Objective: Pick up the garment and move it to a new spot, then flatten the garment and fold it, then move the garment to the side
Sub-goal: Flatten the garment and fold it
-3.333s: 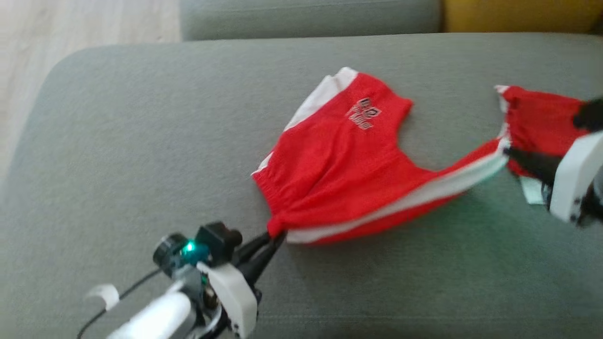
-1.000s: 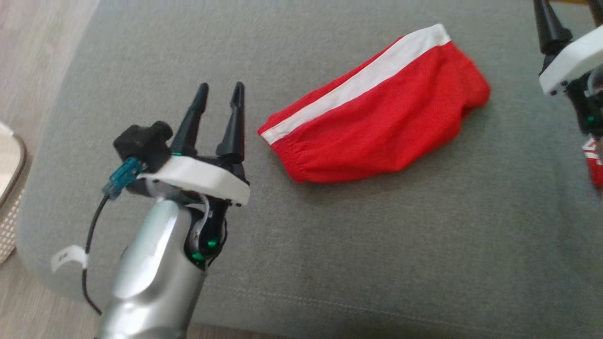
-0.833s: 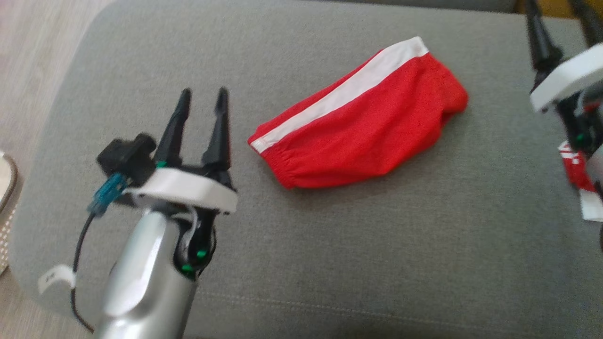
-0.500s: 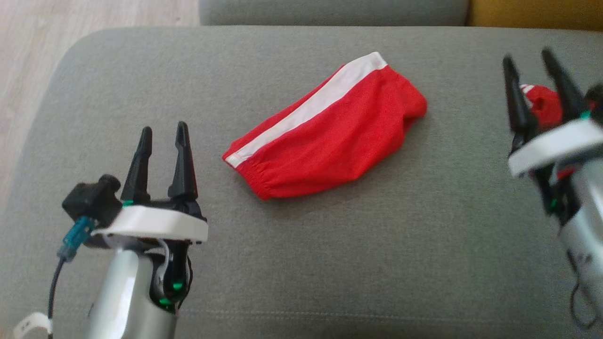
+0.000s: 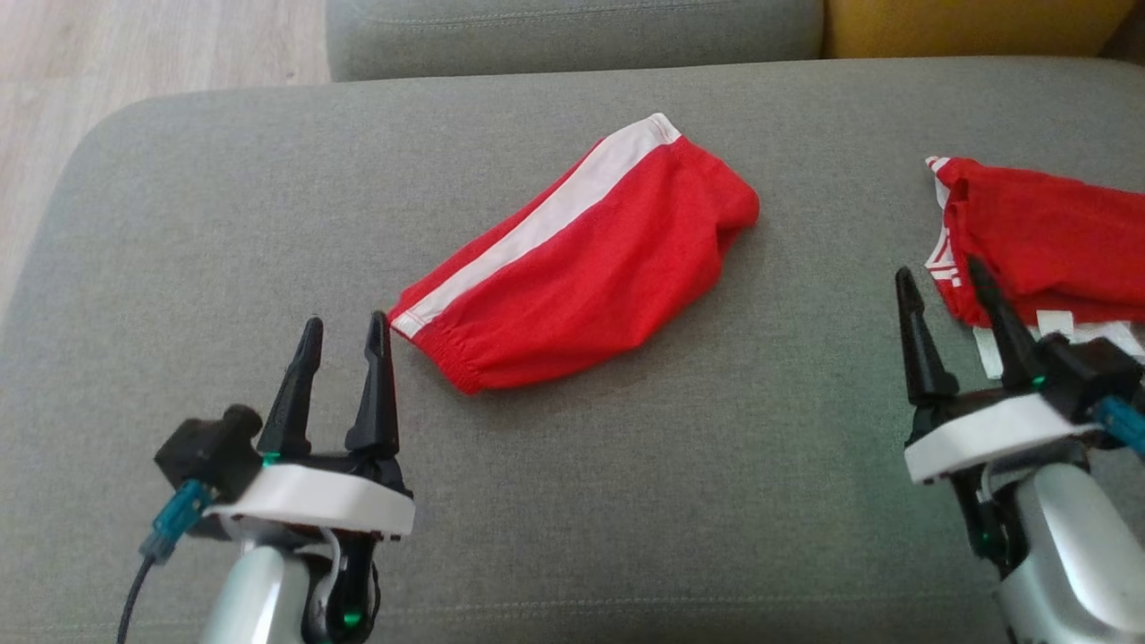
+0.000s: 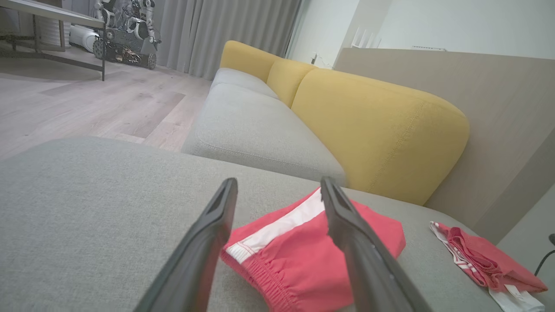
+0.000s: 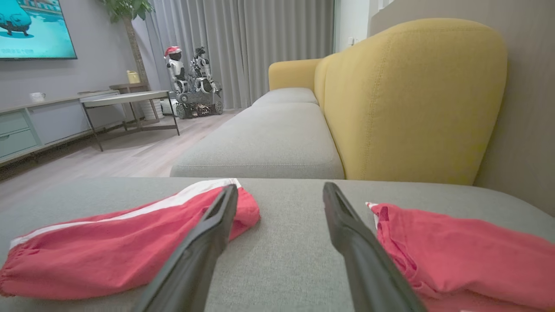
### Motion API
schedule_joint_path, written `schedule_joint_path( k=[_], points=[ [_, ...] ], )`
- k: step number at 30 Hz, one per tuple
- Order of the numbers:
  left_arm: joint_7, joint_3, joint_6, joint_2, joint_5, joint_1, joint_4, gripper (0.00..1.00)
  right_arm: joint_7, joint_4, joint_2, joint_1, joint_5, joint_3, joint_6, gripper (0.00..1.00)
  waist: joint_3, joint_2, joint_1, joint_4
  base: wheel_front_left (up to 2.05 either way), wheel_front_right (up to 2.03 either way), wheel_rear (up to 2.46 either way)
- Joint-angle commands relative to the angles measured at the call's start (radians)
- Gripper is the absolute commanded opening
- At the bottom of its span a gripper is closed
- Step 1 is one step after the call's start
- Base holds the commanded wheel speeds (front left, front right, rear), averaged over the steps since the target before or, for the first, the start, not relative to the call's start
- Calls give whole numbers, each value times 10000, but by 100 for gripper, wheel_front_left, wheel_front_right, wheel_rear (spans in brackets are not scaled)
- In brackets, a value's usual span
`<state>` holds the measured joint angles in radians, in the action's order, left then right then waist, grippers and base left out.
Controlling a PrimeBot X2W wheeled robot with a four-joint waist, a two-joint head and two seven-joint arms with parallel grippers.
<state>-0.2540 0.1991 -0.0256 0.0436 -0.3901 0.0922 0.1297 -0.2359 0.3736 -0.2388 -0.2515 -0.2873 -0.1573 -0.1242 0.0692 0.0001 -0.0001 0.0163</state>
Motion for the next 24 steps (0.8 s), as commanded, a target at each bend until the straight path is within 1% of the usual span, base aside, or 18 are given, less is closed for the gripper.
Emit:
schedule_joint_path(
  k=[1, 8, 12, 16, 20, 22, 24],
  points=[
    [-78, -277, 2, 67, -30, 179, -360, 100, 113, -518, 74, -56, 194, -15, -65, 100, 35, -1, 1, -17, 0, 0, 0],
    [-78, -111, -40, 67, -155, 324, -498, 100, 565, -1052, 289, 186, 378, 334, -65, 100, 258, -1, 1, 198, 0, 0, 0],
    [-78, 23, -43, 67, -199, 374, -515, 100, 1004, -1115, 627, 173, -172, 560, -65, 100, 382, -1, 1, 397, 0, 0, 0],
    [-78, 156, -4, 67, -112, 425, -531, 100, 1311, -1064, 657, 75, -398, 619, -65, 100, 486, -1, 1, 634, 0, 0, 0],
    [-78, 288, 100, 67, -13, 489, -642, 100, 1819, -875, 885, -157, -1090, 770, -65, 100, 647, -1, 1, 898, 0, 0, 0],
    [-78, 333, 121, 67, -5, 520, -652, 100, 2133, -764, 1038, -346, -1608, 886, -65, 100, 748, -1, 1, 1007, 0, 0, 0],
    [-78, 424, 135, 67, -56, 560, -592, 100, 2515, -565, 1234, -513, -2329, 1233, -65, 100, 816, -1, 1, 1160, 0, 0, 0]
  ],
)
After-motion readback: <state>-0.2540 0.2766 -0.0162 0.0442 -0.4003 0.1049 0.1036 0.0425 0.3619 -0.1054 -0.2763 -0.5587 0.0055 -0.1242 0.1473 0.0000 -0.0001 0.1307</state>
